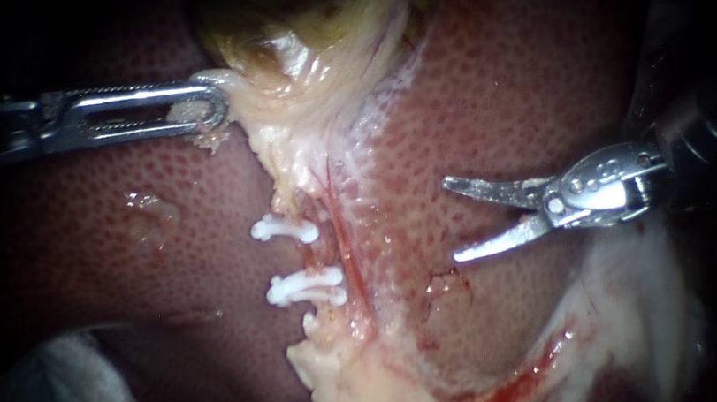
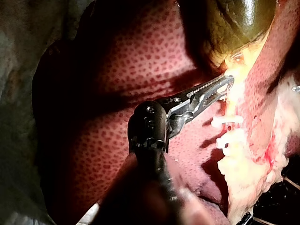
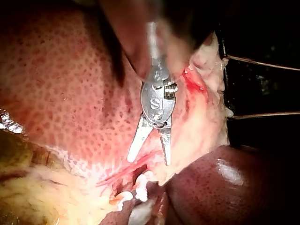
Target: Go to the cutting position left tube
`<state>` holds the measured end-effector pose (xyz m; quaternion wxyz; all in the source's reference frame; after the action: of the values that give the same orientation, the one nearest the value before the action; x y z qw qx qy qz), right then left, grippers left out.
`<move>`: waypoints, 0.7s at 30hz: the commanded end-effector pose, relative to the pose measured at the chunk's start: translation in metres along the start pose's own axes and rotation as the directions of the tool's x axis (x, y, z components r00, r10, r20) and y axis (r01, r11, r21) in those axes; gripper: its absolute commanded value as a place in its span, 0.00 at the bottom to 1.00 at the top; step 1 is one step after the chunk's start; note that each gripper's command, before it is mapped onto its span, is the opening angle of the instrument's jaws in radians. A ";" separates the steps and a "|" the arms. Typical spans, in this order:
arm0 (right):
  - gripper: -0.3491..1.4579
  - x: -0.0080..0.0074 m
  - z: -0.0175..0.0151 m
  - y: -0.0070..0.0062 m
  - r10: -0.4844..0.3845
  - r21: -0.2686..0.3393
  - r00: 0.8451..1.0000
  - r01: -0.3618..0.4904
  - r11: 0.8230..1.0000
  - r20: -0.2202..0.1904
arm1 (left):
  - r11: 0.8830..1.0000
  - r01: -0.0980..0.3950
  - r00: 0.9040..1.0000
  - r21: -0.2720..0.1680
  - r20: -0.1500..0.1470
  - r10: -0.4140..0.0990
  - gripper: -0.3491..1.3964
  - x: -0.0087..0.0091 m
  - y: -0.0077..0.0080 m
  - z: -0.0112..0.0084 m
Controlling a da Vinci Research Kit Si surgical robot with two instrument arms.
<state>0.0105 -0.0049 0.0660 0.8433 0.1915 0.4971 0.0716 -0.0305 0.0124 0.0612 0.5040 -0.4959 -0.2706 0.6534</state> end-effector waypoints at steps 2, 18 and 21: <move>0.99 -0.0004 0.0013 -0.0002 0.025 0.017 1.000 -0.025 1.000 0.005 | 1.000 0.000 1.000 -0.001 0.001 0.000 0.00 0.0000 0.0000 0.0000; 0.99 -0.0055 0.0139 -0.0009 0.148 0.094 0.987 -0.153 0.984 0.061 | 1.000 0.000 1.000 -0.009 0.002 0.000 0.00 -0.0005 0.0013 0.0002; 0.99 -0.0058 0.0151 -0.0007 0.160 0.093 0.985 -0.165 0.982 0.064 | 1.000 0.000 1.000 -0.012 0.004 0.000 0.00 -0.0005 0.0016 0.0003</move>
<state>0.0208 -0.0112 0.0771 0.8379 0.2745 0.4585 0.1110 -0.0314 0.0114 0.0600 0.5007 -0.4976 -0.2753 0.6526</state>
